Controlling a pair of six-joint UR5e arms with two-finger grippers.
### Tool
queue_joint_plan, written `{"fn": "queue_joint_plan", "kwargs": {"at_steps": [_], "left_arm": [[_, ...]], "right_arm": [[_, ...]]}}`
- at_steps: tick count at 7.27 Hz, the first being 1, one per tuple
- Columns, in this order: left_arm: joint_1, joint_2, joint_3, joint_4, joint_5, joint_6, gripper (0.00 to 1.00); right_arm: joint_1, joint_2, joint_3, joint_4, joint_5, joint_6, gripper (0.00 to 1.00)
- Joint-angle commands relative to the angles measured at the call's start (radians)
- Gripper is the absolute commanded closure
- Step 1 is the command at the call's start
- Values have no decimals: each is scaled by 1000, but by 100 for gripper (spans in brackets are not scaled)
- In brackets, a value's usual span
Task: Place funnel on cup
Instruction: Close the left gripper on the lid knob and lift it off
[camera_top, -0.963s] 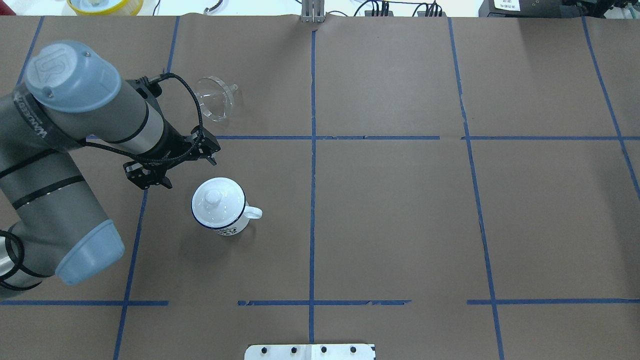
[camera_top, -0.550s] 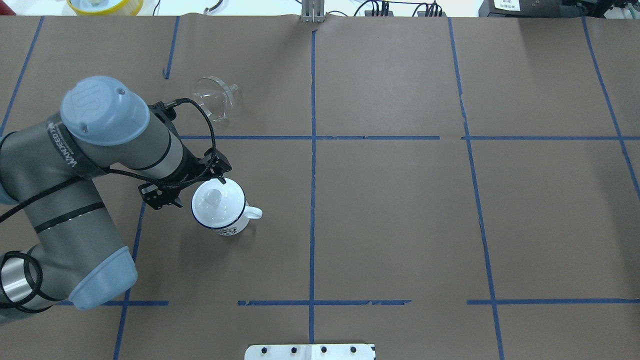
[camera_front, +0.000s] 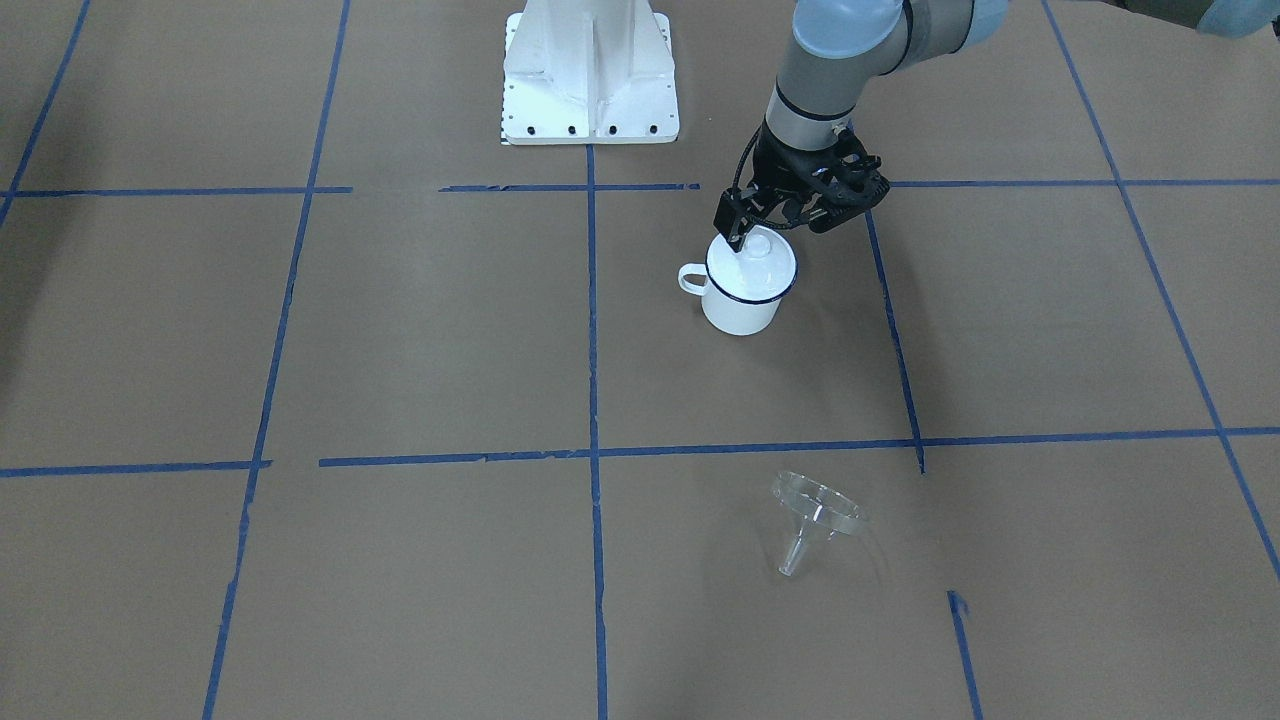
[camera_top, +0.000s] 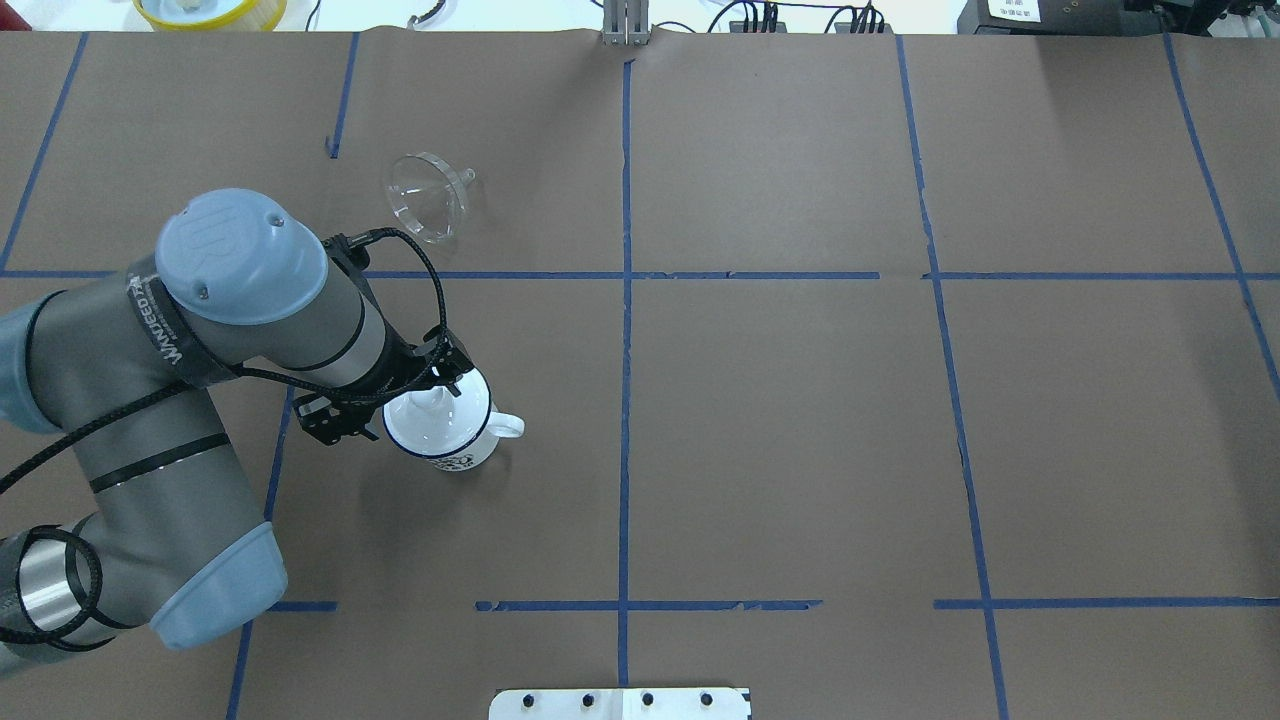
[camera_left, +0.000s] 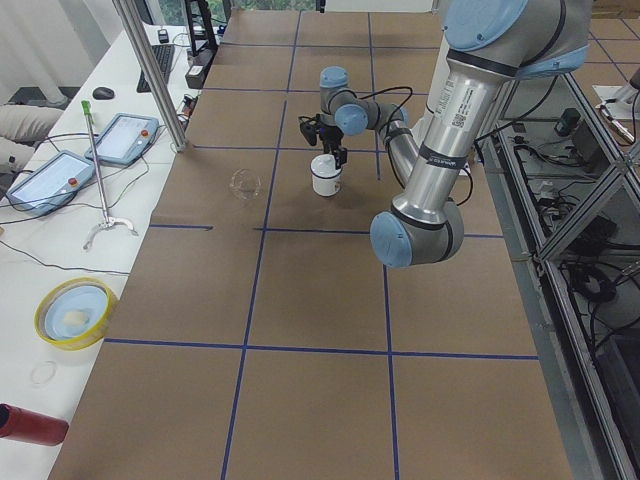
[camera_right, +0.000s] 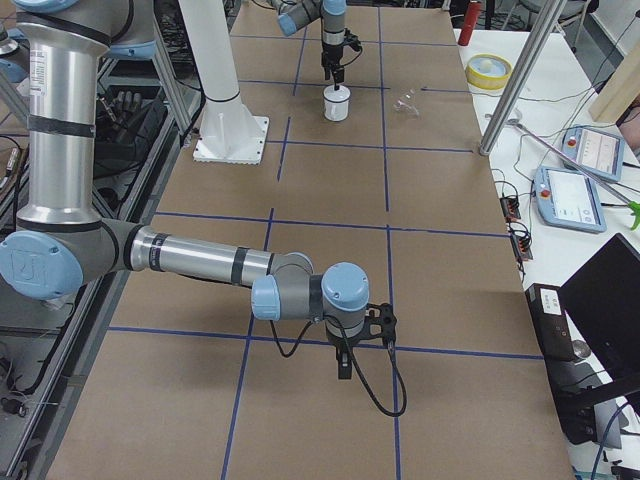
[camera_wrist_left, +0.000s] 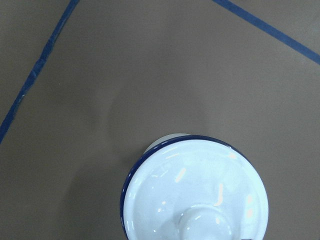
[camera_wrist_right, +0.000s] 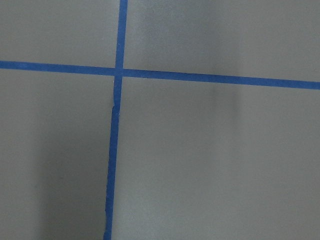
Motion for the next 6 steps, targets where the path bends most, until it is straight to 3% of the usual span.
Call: {"fn": "queue_joint_plan", "kwargs": {"at_steps": [1, 4, 5, 6], "left_arm": [[-1, -2, -2, 0, 50, -1, 12], [0, -7, 4, -1, 76, -1, 21], [2, -7, 7, -1, 76, -1, 29], [2, -8, 4, -1, 76, -1, 51]], "right_arm": [[0, 0, 0, 0, 0, 0, 0], [0, 0, 0, 0, -1, 0, 0], [0, 0, 1, 0, 0, 0, 0], [0, 0, 0, 0, 0, 0, 0]]}}
